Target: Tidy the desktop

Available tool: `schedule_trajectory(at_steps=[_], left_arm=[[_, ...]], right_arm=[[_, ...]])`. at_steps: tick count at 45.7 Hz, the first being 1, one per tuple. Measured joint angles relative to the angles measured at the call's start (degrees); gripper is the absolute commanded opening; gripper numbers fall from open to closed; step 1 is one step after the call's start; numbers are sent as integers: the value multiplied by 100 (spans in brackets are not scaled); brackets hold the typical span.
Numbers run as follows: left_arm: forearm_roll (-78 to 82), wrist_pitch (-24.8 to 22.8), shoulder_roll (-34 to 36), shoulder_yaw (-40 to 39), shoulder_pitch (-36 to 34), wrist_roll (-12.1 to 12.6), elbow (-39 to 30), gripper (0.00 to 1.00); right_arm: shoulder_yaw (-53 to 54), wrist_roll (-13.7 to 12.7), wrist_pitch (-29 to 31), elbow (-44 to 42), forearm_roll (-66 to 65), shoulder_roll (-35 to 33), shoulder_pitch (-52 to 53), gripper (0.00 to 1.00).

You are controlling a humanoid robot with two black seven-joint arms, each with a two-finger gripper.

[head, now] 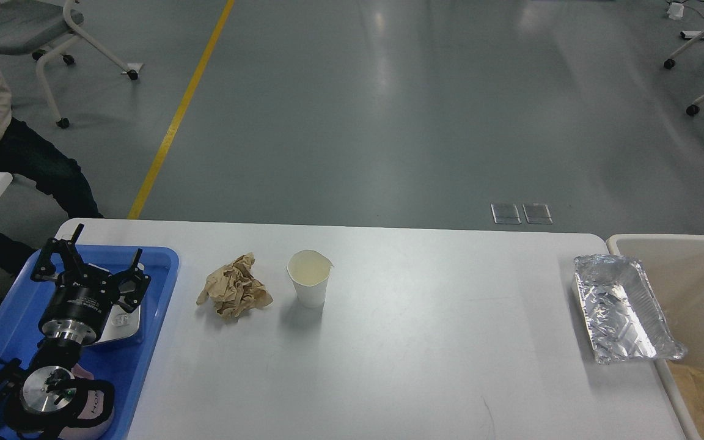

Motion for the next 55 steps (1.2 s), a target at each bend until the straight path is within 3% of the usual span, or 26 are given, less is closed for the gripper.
schedule_trajectory(at_steps=[13,36,55], left_arm=[[8,167,-11,4,-32,4,9,96],[9,317,2,143,-17,9,9,96],[26,341,-4,337,-103,9,9,96]], right_arm=[[-11,3,-253,-135,459,303,-8,100],[-193,-178,156,-611,6185,1467,-8,100],[-625,-216,520,-1369,7182,2498,749,100]])
